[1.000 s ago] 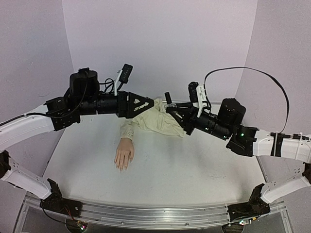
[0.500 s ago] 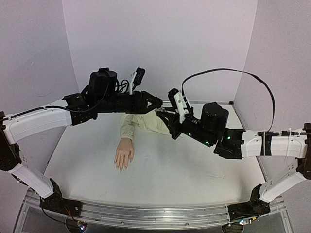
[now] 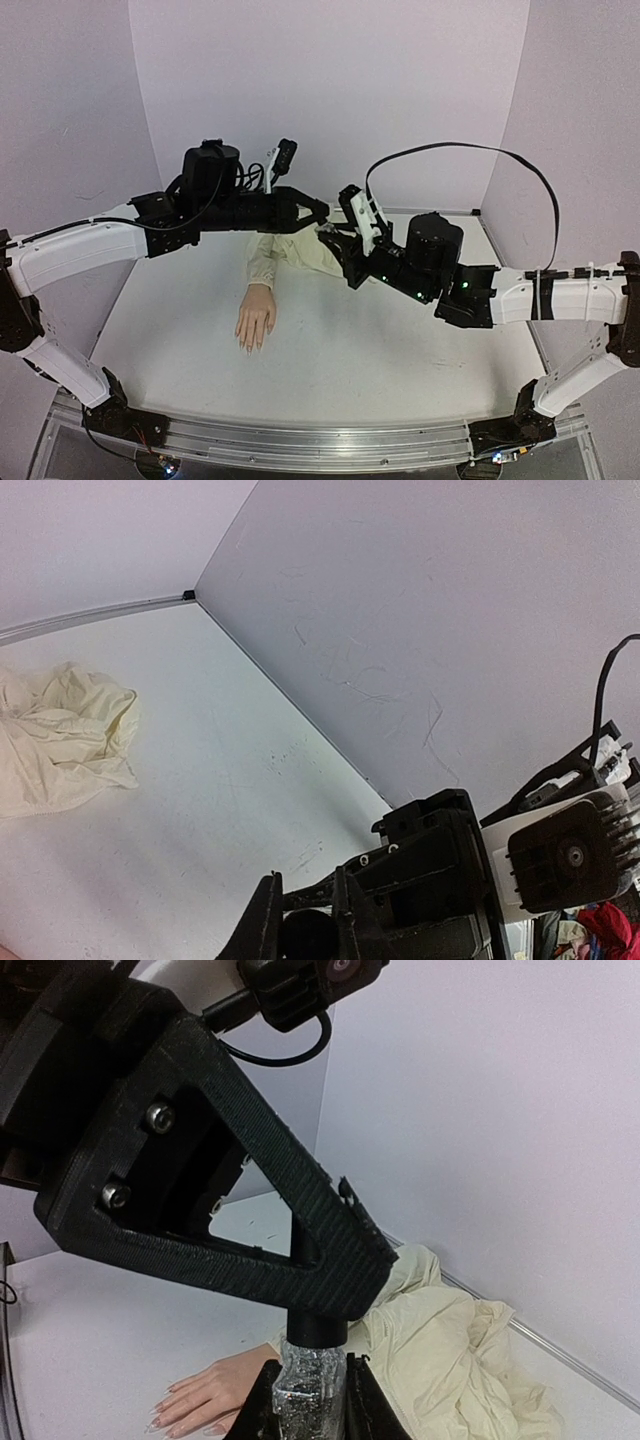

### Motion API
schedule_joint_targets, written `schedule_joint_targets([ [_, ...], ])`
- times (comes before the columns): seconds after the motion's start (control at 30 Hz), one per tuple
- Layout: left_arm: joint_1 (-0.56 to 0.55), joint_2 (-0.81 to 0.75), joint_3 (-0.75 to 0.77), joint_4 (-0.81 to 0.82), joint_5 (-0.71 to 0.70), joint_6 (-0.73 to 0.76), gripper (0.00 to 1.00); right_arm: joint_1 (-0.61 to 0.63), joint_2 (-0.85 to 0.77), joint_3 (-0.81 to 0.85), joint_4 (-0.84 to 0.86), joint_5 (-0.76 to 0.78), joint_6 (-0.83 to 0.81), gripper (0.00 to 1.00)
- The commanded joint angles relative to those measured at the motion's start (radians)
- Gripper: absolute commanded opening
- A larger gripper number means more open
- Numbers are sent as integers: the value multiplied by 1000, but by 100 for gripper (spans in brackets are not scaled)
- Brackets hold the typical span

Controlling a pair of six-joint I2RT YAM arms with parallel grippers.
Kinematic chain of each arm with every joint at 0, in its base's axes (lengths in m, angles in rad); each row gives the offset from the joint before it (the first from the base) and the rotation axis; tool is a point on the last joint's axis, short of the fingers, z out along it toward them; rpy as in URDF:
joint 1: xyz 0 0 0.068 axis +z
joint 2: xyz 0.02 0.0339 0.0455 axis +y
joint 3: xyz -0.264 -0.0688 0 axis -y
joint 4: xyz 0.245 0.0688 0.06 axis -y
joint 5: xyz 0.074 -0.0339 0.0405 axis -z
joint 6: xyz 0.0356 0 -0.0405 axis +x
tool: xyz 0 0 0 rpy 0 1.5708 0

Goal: Paint the nails

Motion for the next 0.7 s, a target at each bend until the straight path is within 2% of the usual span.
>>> schedule_joint_targets([
  [0.0, -5, -26, -14, 63, 132, 28, 4, 6, -40, 49, 105, -74, 42, 0],
  [0.1, -4, -44, -44, 121, 286, 98, 0, -16, -75, 33, 112, -220, 83, 0],
  [0.23, -8, -59, -49, 163, 706, 242, 0, -100, -131, 6, 173, -661, 227, 0],
  [0.3, -9, -69, -43, 169, 859, 299, 0, -108, -141, -2, 253, -896, 315, 0],
  [0.4, -12, -78, -22, 170, 1040, 354, 0, -108, -120, 9, 417, -1127, 496, 0],
  [0.5, -12, -66, 15, 169, 1116, 362, 0, -107, -97, -19, 632, -1188, 666, 0],
  [0.67, -20, -45, 25, 171, 1096, 364, 0, -106, -96, -52, 669, -1126, 672, 0],
])
